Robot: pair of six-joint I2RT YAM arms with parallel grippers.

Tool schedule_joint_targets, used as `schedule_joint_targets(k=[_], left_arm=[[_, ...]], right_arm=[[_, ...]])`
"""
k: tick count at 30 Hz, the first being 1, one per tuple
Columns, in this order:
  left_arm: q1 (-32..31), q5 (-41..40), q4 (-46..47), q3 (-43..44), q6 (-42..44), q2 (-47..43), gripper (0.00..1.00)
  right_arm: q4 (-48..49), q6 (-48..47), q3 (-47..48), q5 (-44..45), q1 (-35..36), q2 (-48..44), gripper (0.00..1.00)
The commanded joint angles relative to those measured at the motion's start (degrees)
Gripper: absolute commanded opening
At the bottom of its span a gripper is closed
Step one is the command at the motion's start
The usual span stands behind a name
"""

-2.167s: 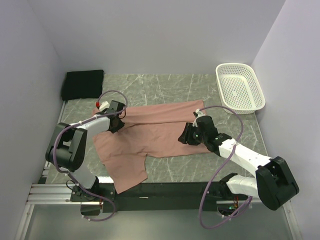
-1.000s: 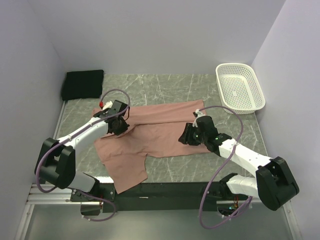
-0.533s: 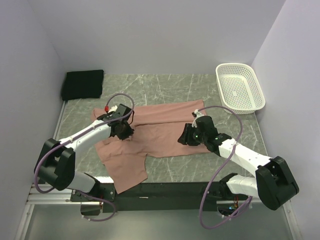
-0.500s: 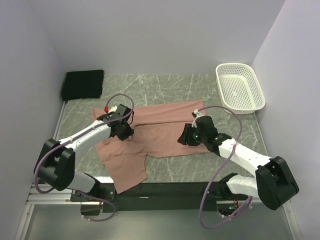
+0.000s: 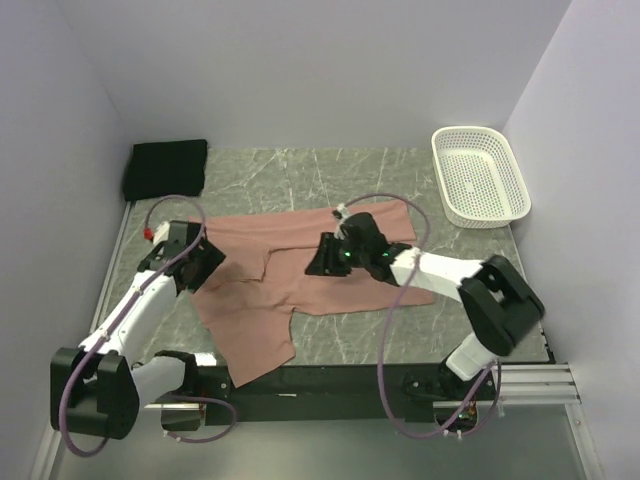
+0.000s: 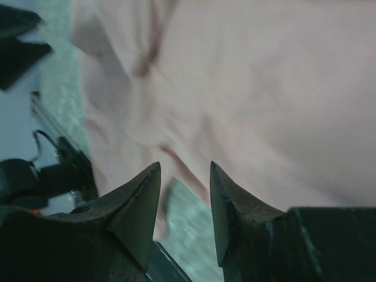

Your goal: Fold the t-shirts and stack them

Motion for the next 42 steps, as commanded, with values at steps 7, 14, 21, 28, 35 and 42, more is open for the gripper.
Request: schedule_joint_targets(k=[7,14,21,28,35,42], left_arm=[[14.09,7.79,3.69,-6.18,9.43,-2.22,0.83],[16.38,11.92,6.06,-6.28,15.57,-0.64,0.91],[16.65,15.96,7.37,-4.95,19.98,2.08,0.92],[16.65,20.10,8.87,-5.22,22.01,4.72,0.92],[16.65,22.29,8.52,-4.95,23.15,6.22,0.87],[16.74,22.65,8.96,-4.78,23.50,6.83,0.86]], right_arm=[[14.06,14.69,13.49,-2.84,5.53,18.19,0.46],[19.35,21.19,19.65,-3.55,8.16,28.83,0.47],[22.69,25.41,22.29,-3.46,9.84,34.11,0.47],[24.00,27.09,23.96,-4.34,10.19,36.75,0.46],[23.48,26.30,23.44,-3.99,10.10,35.17,0.29],[23.13,26.12,23.34,-4.52,10.10,34.20,0.07]])
